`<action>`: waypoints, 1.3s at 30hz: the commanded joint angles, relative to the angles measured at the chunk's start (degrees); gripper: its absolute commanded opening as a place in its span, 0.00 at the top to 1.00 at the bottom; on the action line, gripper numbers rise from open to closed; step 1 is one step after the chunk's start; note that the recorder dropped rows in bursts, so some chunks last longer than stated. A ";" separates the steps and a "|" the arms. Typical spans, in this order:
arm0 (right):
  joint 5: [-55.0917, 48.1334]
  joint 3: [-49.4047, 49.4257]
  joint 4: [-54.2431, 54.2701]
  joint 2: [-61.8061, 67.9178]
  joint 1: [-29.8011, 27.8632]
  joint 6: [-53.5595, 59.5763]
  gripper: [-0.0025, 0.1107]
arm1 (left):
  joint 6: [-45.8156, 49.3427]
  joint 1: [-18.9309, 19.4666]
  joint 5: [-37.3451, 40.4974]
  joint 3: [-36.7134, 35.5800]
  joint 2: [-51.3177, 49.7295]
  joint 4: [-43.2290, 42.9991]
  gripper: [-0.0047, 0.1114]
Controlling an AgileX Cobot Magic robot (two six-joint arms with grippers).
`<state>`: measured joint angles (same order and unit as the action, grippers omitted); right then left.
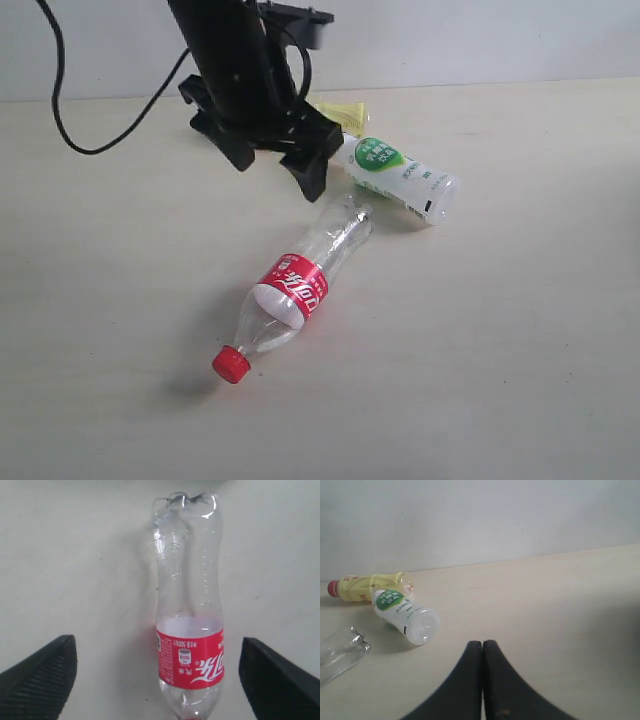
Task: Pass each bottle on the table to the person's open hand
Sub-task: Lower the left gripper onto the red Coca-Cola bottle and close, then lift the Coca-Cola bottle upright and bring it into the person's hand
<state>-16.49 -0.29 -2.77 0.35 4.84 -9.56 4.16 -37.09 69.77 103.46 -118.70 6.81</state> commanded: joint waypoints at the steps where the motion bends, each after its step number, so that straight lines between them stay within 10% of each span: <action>1: 0.37 0.29 -0.22 -0.35 -0.16 0.37 0.98 | -2.90 -3.06 -2.84 -0.28 -2.80 -3.18 0.24; 30: 0.37 0.29 -0.22 -0.35 -0.16 0.37 0.98 | -7.65 -6.92 -6.46 -0.28 -13.17 -7.92 0.25; 39: 0.37 0.29 -0.22 -0.35 -0.16 0.37 0.98 | -7.65 -6.92 -3.49 -0.28 -13.30 -7.92 0.83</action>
<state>-16.49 -0.29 -2.77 0.35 4.84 -9.56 -3.16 -43.88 64.62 103.46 -132.06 -1.07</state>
